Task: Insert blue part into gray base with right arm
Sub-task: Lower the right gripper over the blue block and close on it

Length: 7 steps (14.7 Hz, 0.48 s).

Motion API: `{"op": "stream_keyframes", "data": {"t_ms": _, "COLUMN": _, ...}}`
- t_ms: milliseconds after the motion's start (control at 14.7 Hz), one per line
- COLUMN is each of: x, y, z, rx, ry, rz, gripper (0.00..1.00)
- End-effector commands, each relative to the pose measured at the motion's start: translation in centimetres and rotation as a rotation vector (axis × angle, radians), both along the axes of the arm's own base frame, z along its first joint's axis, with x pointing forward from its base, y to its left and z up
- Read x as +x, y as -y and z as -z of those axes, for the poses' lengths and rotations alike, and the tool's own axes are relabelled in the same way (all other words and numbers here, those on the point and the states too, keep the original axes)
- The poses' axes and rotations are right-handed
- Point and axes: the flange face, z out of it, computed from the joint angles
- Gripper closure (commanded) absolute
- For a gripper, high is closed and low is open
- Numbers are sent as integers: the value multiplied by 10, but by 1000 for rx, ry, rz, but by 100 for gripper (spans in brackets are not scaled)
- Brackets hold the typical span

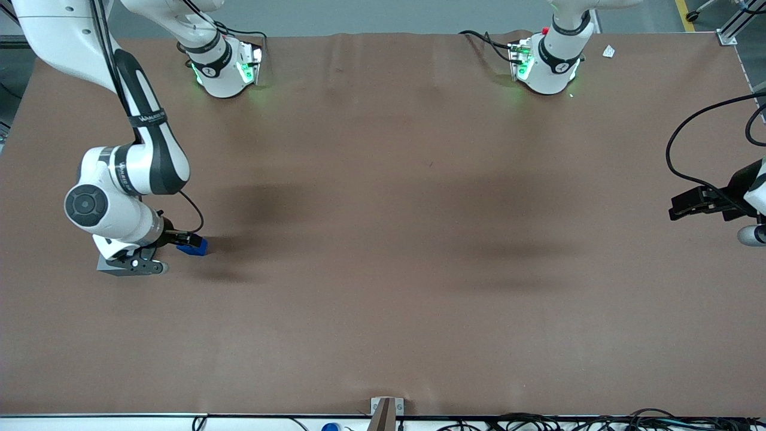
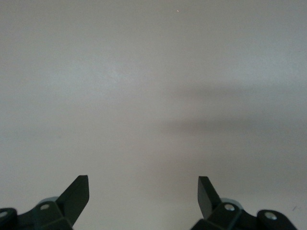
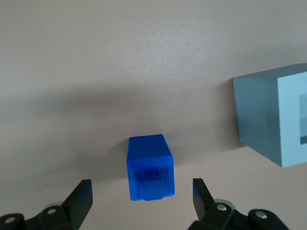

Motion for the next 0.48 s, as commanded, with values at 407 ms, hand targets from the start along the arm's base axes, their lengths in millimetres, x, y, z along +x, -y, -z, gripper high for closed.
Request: {"op": "stream_keyframes", "data": {"t_ms": 407, "x": -20, "y": -1, "z": 30, "rx": -18, "ry": -1, "rz": -34, "gripper": 38}}
